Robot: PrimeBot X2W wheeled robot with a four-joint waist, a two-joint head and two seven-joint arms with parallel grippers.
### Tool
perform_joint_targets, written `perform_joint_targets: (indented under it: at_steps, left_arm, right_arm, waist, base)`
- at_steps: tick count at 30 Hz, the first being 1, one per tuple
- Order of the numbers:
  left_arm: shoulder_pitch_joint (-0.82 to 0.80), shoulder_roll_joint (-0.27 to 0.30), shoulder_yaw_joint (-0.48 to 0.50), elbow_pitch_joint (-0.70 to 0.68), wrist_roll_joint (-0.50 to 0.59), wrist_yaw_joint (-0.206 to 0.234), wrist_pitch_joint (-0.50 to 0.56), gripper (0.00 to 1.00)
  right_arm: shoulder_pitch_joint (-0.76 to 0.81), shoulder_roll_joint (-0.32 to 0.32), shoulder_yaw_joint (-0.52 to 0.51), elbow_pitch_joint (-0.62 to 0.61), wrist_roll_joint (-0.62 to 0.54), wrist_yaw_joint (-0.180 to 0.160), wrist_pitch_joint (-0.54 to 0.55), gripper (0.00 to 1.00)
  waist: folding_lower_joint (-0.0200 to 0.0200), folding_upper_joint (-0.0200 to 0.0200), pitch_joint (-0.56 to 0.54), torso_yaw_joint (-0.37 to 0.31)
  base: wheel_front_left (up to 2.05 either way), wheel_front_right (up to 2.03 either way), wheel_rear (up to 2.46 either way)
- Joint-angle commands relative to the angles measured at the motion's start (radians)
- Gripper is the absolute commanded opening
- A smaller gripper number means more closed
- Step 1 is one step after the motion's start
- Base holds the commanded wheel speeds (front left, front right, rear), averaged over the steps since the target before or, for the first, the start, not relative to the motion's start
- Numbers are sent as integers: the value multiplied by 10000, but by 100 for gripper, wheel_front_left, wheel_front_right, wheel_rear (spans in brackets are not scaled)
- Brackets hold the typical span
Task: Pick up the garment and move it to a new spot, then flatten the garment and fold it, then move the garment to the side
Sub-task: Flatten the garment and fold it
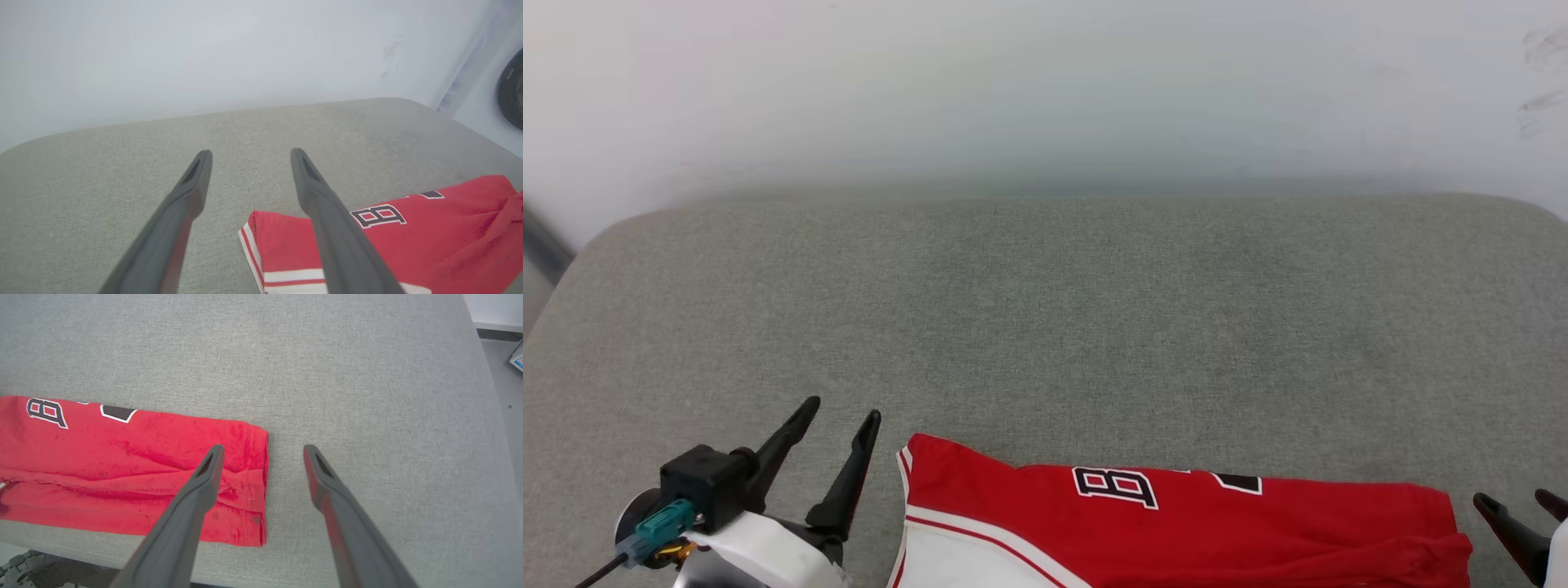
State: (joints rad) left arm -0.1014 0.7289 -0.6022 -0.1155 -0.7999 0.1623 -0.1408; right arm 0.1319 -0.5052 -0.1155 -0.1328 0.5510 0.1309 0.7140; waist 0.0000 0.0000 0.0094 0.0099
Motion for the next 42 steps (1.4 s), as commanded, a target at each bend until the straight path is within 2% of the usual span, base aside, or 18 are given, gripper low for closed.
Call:
perform_joint_targets:
  at_steps: [1, 5, 7, 11, 14, 18, 20, 21, 27, 32, 36, 37, 38, 42]
  left_arm:
    - [163, -252, 259, 80, 124, 199, -643, 100]
    - [353, -691, 990, 133, 840, 526, -1206, 100]
    - [352, -1127, 1573, -136, 1430, 571, -1246, 100]
    - [783, -1840, 2659, -635, 3172, 436, -1244, 100]
    - [1045, -2564, 3395, -1011, 3953, 180, -1239, 100]
    - [1491, -3209, 4096, -1075, 4666, -356, -1239, 100]
    - [1634, -3406, 4326, -997, 4936, -677, -1241, 100]
    - [1634, -3406, 4326, -997, 4936, -677, -1241, 100]
    - [1753, -3962, 4953, -897, 5476, -1402, -1241, 100]
    - [1642, -4385, 5338, -789, 5783, -1896, -1241, 100]
    - [1617, -4746, 5610, -556, 6026, -2211, -1242, 100]
    - [1624, -4800, 5645, -516, 6058, -2255, -1242, 100]
    - [1623, -4854, 5682, -478, 6107, -2318, -1242, 100]
    - [1725, -5064, 5797, -333, 6270, -2496, -1244, 100]
  right_arm:
    - [154, 592, -429, -72, -253, -4, 215, 100]
    - [163, 1874, -1330, 72, -613, -4, 481, 100]
    - [189, 2404, -1696, 204, -829, -4, 585, 100]
    - [298, 3108, -2161, 578, -1164, -4, 579, 100]
    - [316, 3507, -2483, 1013, -1315, -4, 470, 100]
    - [272, 3781, -2593, 1597, -1349, -4, 303, 100]
    - [191, 3825, -2562, 1878, -1289, -4, 186, 100]
    - [191, 3825, -2562, 1878, -1289, -4, 186, 100]
    - [-96, 3908, -2271, 2658, -920, -4, -163, 100]
    - [-183, 3878, -1629, 3268, -776, 11, -277, 100]
    - [-180, 3875, -685, 3626, -681, 60, -525, 100]
    - [-162, 3802, -463, 3666, -809, 60, -616, 41]
    - [-129, 3729, -249, 3706, -884, 66, -728, 0]
    - [-179, 3471, -379, 3891, -1059, 0, -1381, 0]
  waist:
    - [0, 0, 90, 49]
    - [0, 0, 265, 175]
    - [0, 0, 368, 260]
    - [0, 0, 564, 413]
    - [0, 0, 702, 522]
    - [0, 0, 850, 627]
    - [0, 0, 898, 649]
    - [0, 0, 898, 649]
    - [0, 0, 1099, 738]
    - [0, 0, 1245, 799]
    - [0, 0, 1311, 823]
    - [0, 0, 1310, 824]
    - [0, 0, 1301, 828]
    - [0, 0, 1143, 806]
  base:
    - [0, 0, 0]
    - [0, 0, 0]
    - [0, 0, 0]
    - [0, 0, 0]
    - [0, 0, 0]
    - [0, 0, 0]
    - [0, 0, 0]
    - [0, 0, 0]
    - [0, 0, 0]
    - [0, 0, 0]
    - [0, 0, 0]
    - [0, 0, 0]
    - [0, 0, 0]
    - [0, 0, 0]
